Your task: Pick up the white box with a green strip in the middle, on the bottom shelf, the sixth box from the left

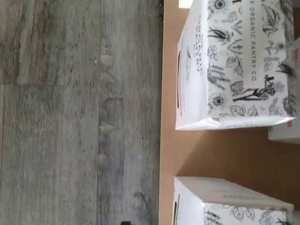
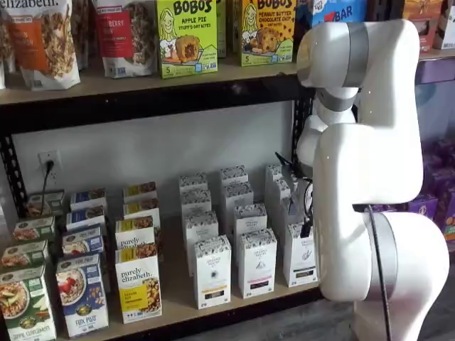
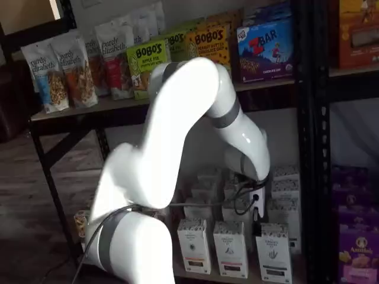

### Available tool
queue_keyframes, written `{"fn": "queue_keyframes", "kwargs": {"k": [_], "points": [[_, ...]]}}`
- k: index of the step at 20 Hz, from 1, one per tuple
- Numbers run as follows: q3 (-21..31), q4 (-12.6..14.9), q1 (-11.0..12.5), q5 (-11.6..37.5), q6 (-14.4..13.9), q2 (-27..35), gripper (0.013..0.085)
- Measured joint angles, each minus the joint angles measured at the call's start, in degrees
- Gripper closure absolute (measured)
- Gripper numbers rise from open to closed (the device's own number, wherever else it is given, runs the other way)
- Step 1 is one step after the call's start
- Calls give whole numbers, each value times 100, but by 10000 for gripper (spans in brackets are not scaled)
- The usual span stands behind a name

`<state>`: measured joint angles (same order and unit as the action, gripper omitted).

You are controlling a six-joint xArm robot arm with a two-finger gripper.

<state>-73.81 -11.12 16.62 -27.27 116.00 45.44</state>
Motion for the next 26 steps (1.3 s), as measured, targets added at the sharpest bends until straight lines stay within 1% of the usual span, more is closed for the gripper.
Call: {"fn": "queue_keyframes", "kwargs": {"k": [1, 2, 3, 5, 9, 12, 19, 22, 26], "points": [[-46, 122, -6, -76, -114, 17, 130], [-174, 408, -34, -265, -399, 69, 130], [-276, 551, -81, -375, -568, 128, 130], [-422, 626, -155, -475, -710, 222, 130], [-615, 671, -229, -525, -828, 364, 130], [-787, 752, -238, -560, -908, 496, 130], [-1284, 1081, -186, -728, -1140, 887, 130], [-1459, 1171, -166, -702, -1197, 1064, 130], [-1677, 1360, -153, -689, -1343, 1269, 130]]}}
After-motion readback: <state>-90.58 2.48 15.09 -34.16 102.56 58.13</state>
